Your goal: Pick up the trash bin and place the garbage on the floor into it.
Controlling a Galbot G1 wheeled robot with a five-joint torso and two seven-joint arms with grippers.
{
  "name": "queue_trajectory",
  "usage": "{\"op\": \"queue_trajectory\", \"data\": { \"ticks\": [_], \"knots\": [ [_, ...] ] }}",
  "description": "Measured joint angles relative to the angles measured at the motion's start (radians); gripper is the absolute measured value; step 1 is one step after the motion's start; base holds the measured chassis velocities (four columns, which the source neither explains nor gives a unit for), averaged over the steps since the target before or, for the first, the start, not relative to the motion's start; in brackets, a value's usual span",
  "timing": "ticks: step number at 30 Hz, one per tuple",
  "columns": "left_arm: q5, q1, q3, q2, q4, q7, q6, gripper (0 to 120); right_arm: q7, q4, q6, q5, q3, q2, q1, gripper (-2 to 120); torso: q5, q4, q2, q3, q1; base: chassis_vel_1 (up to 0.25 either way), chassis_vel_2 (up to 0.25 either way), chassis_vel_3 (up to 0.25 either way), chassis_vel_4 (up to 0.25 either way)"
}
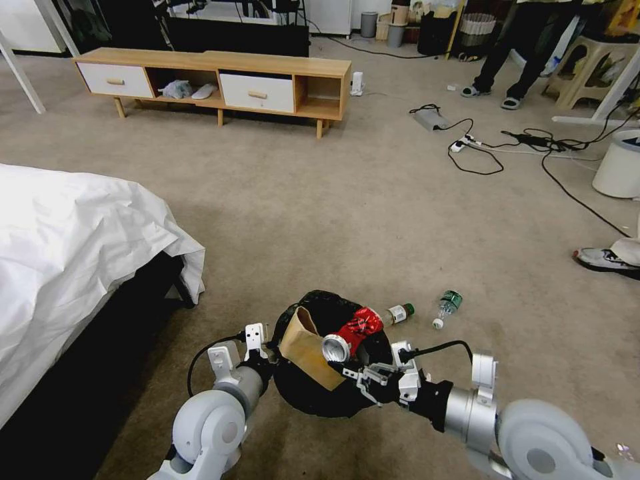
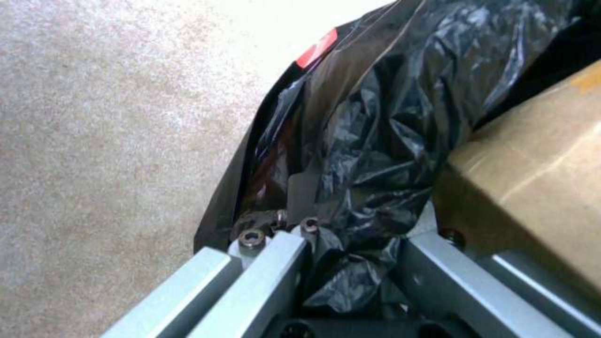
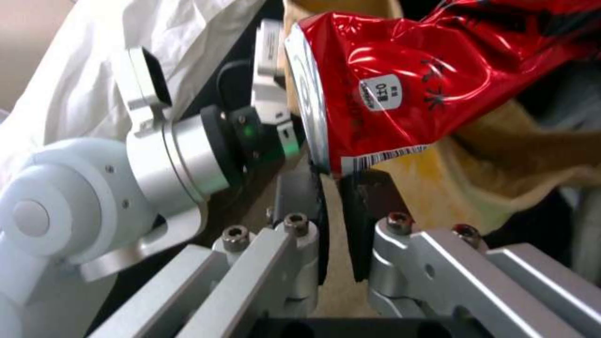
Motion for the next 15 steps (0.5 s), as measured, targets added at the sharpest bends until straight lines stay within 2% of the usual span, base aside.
{"op": "queue_trajectory", "data": {
  "ticks": [15],
  "knots": [
    [0.014, -0.003, 0.012, -0.020, 0.009, -0.004, 0.003, 0, -0.001, -0.039, -0.018, -0.039, -0.066, 0.040, 0.019, 6, 0.0000, 0.0000, 0.000, 0.000, 0.000, 0.000, 0.000, 0.000, 0.000]
  ]
}}
